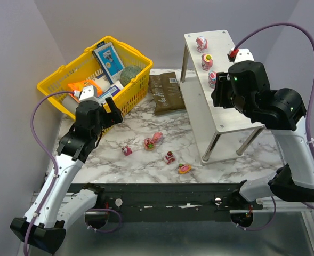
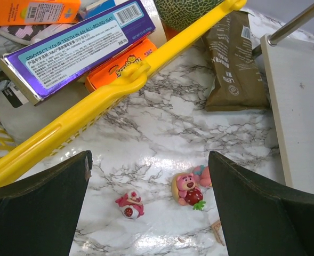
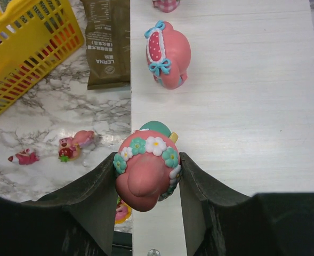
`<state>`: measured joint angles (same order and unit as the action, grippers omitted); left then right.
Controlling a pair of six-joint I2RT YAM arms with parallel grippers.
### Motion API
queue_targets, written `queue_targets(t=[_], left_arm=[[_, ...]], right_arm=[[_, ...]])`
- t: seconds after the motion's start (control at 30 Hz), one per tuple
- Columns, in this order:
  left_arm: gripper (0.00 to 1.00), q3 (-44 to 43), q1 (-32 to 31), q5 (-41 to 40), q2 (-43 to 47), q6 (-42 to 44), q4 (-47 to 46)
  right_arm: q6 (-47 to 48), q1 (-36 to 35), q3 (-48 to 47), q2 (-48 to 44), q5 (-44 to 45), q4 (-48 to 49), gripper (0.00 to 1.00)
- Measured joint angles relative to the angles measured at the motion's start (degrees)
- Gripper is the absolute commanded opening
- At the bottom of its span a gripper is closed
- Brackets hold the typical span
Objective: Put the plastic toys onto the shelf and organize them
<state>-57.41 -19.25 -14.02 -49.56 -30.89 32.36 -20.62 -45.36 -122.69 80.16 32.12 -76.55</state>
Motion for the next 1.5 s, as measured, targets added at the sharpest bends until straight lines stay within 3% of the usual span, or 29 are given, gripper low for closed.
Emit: queue_targets(t=[0.73, 1.2, 1.5], left_arm=[[0.99, 1.60, 0.00, 0.83, -1.03, 2.40, -3.15], [0.99, 2.62, 0.00, 1.70, -1.46, 2.64, -4.48], [0.99, 2.62, 0.00, 2.12, -2.21, 2.78, -5.29]], right_arm=[[2.10, 7.69, 3.80, 1.70, -8.24, -0.04, 0.09], [2.08, 10.88, 4.94, 1.53, -11.87, 1.75, 0.36], [2.12, 10.97, 5.07, 1.60, -11.89, 2.01, 0.44]])
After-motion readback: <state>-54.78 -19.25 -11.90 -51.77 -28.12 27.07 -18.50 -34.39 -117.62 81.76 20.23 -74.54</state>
